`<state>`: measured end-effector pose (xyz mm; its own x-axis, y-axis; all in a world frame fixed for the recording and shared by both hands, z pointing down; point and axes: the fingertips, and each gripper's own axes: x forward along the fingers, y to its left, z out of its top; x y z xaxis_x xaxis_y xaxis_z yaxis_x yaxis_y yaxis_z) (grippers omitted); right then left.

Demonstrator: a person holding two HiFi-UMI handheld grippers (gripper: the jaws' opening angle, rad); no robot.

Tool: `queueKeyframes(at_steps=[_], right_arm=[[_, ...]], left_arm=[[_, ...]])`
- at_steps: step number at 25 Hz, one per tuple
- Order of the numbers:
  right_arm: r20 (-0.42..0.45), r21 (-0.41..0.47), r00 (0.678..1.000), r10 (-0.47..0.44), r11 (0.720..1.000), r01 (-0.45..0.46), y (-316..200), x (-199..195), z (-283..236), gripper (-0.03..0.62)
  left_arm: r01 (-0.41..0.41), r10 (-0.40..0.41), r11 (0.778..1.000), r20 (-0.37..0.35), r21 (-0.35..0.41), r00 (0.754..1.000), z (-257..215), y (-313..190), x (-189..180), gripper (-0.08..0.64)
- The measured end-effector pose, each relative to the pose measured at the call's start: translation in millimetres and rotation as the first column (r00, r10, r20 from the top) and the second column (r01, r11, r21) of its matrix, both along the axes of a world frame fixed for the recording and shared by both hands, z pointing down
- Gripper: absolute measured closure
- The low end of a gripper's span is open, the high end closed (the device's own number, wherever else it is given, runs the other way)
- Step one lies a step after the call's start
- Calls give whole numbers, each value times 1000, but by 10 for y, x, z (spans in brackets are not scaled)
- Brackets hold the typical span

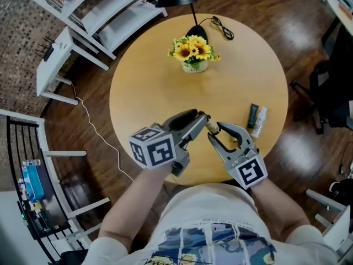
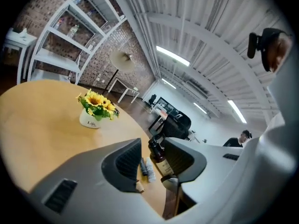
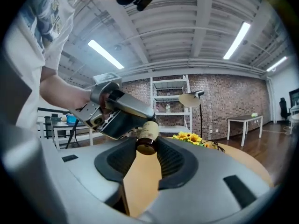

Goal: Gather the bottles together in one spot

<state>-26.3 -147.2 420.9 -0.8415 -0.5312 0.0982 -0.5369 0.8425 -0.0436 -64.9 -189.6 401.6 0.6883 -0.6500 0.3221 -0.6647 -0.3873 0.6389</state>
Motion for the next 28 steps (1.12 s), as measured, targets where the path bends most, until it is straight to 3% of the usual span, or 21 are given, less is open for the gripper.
queueKeyframes(at_steps=[3, 9, 11, 12, 15, 20, 23, 25, 28], right_arm=[[-20, 59, 1000, 11, 998, -10, -9, -4, -5, 437], [-107, 174, 994, 0, 985, 18, -18, 53, 35, 437], [-102, 174, 995, 8, 985, 10, -24, 54, 52, 437], [-103, 172, 995, 12, 985, 5, -33, 53, 69, 437], [-123, 172, 992, 21, 985, 1, -62, 73, 134, 437], [-158, 155, 987, 10, 988, 15, -145, 90, 238, 434], [-175, 108, 985, -2, 994, 21, -203, 125, 333, 372], [-179, 77, 984, 1, 997, 13, -211, 213, 379, 368], [-144, 0, 989, 29, 1000, -30, -199, 430, 420, 368]], left_arm=[[10, -19, 996, -91, -94, 996, 17, -37, 28, 461], [-7, -44, 971, -205, -238, 978, 137, -80, 90, 451], [-5, -54, 965, -220, -260, 974, 179, -84, 104, 397], [-5, -57, 965, -229, -262, 972, 180, -87, 111, 456], [-3, -53, 967, -215, -254, 975, 189, -108, 139, 476], [-30, 17, 990, -94, -138, 995, 137, -179, 212, 482], [-28, 30, 999, 87, -19, 996, 164, -332, 128, 483], [-15, 2, 998, 229, 57, 973, 253, -494, -8, 483], [49, -106, 987, 385, 154, 917, 466, -802, -308, 483]])
